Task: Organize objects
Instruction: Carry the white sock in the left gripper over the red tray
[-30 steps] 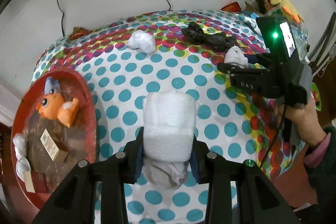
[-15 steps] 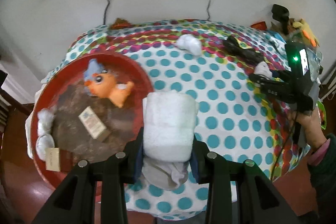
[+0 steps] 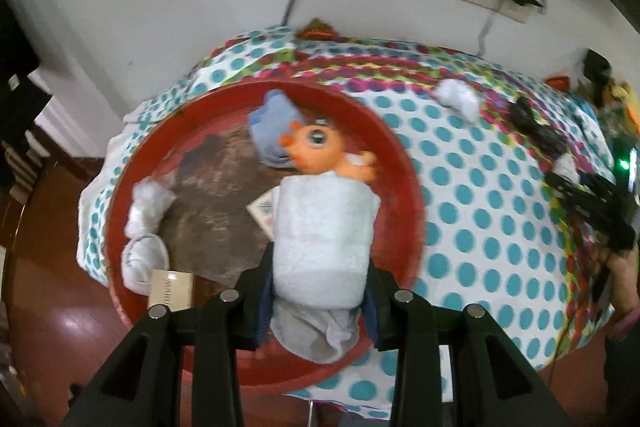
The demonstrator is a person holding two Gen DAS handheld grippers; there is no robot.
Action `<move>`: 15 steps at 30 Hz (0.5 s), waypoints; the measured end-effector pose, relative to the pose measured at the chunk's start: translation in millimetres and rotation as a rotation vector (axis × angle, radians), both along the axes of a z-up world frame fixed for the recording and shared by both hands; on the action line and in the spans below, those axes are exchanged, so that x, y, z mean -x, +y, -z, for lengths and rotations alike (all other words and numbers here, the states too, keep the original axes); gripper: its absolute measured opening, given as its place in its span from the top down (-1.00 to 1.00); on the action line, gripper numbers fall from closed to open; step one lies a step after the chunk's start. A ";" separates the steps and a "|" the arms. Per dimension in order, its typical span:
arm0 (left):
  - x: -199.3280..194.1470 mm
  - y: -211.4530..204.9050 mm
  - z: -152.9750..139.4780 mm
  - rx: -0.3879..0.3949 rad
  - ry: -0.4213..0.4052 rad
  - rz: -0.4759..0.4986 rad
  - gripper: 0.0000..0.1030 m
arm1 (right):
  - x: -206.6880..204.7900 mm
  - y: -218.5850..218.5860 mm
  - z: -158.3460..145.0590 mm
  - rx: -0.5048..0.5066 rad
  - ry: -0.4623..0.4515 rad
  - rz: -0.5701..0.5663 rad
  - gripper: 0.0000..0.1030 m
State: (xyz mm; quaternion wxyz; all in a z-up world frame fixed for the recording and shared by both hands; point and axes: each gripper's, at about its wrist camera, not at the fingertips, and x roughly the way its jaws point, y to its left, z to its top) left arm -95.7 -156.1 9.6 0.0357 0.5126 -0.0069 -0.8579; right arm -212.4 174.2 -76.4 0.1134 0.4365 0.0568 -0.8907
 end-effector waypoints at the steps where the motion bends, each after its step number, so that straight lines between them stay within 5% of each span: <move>1: 1.9 -7.0 0.9 0.002 -0.001 -0.009 0.29 | 0.1 0.0 0.0 0.000 0.000 0.000 -0.06; 15: 30.1 -65.6 9.8 0.020 -0.013 -0.128 0.29 | 0.0 0.0 -0.1 0.000 0.000 0.000 -0.06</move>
